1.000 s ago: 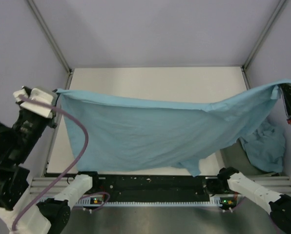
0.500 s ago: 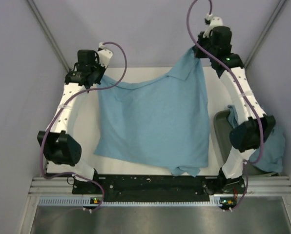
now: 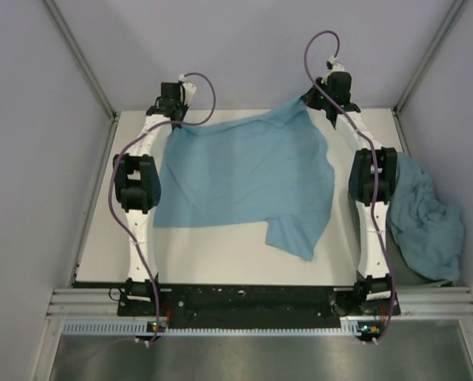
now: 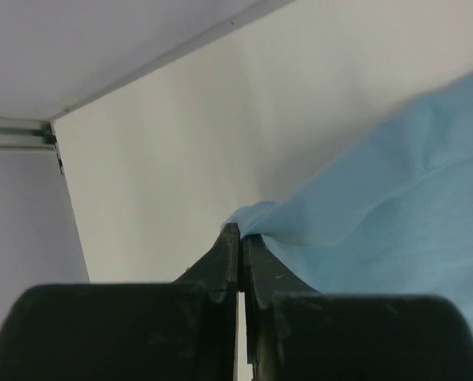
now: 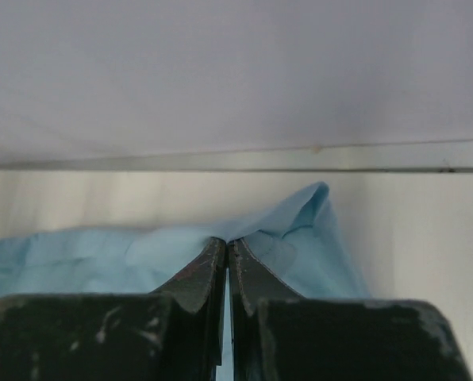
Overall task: Fold and stack the t-shirts
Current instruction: Flatten out the tshirt
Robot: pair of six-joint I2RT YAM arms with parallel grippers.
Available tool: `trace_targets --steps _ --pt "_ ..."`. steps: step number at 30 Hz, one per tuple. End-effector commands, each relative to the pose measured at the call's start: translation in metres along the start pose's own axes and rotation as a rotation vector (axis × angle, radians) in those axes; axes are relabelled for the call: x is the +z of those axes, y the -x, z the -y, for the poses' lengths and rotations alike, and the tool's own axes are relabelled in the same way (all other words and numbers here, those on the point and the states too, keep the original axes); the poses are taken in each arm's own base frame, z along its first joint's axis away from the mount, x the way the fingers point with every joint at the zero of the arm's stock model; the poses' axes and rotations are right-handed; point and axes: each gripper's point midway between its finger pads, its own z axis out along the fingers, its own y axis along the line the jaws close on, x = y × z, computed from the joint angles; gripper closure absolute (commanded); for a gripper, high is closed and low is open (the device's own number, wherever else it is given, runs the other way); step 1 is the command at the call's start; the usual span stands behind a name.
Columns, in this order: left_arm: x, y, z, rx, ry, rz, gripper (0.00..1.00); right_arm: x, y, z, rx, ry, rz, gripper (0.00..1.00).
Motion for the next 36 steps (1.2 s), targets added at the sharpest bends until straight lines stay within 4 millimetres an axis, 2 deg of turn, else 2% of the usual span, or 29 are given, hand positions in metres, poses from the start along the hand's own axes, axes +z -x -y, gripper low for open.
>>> trace_targets --steps 1,6,7,8,10,12,13,14,18,21,22,24,25,26,27,29,32,34,36 --pt "0.007 0.054 -0.044 -0.057 0.186 0.164 1.0 0.008 0.081 -0.016 0.068 0.119 0.274 1.0" --pt "0.025 0.058 -0.064 -0.03 0.327 0.196 1.0 0.026 0.089 -0.005 0.143 0.106 0.348 1.0" --pt "0.029 0.058 -0.066 -0.015 0.345 0.199 0.84 0.027 0.092 -0.002 0.157 0.086 0.359 0.98" --pt "0.03 0.058 -0.07 -0.002 0.367 0.198 0.59 0.028 0.09 0.004 0.167 0.058 0.352 0.79" --pt "0.029 0.06 -0.074 0.013 0.384 0.188 0.02 0.028 0.082 0.012 0.169 0.001 0.304 0.39" --pt "0.017 0.062 -0.072 0.023 0.334 0.165 0.02 0.018 0.062 0.025 0.141 -0.097 0.181 0.01" --pt "0.006 0.064 -0.066 0.033 0.274 0.16 0.02 0.007 0.058 0.029 0.107 -0.143 0.137 0.01" --pt "-0.01 0.07 -0.062 0.037 0.217 0.172 0.01 -0.014 0.062 0.028 0.08 -0.199 0.105 0.01" --pt "-0.077 0.06 -0.035 0.144 0.007 0.195 0.02 -0.097 0.043 0.042 -0.084 -0.444 -0.057 0.01" --pt "-0.127 0.023 0.0 0.287 -0.178 0.194 0.02 -0.16 0.003 0.034 -0.166 -0.544 -0.194 0.01" --pt "-0.139 0.007 0.008 0.343 -0.22 0.182 0.02 -0.18 -0.009 0.027 -0.192 -0.553 -0.221 0.01" --pt "-0.161 -0.037 0.024 0.446 -0.272 0.14 0.02 -0.215 -0.053 0.02 -0.227 -0.574 -0.308 0.01" --pt "-0.166 -0.068 0.034 0.502 -0.308 0.088 0.03 -0.229 -0.075 0.012 -0.229 -0.558 -0.346 0.01" --pt "-0.172 -0.092 0.038 0.575 -0.323 0.059 0.03 -0.247 -0.107 0.011 -0.215 -0.55 -0.406 0.01" --pt "-0.175 -0.115 0.042 0.628 -0.337 0.02 0.05 -0.262 -0.129 0.004 -0.205 -0.53 -0.435 0.02" --pt "-0.182 -0.149 0.044 0.712 -0.346 -0.032 0.08 -0.286 -0.166 -0.006 -0.183 -0.506 -0.489 0.08" --pt "-0.173 -0.183 0.042 0.756 -0.339 -0.051 0.08 -0.313 -0.217 -0.021 -0.155 -0.471 -0.562 0.11" --pt "-0.167 -0.194 0.041 0.773 -0.348 -0.035 0.08 -0.327 -0.25 -0.029 -0.122 -0.438 -0.63 0.12" --pt "-0.163 -0.202 0.049 0.799 -0.381 -0.029 0.08 -0.339 -0.281 -0.035 -0.081 -0.417 -0.694 0.13"
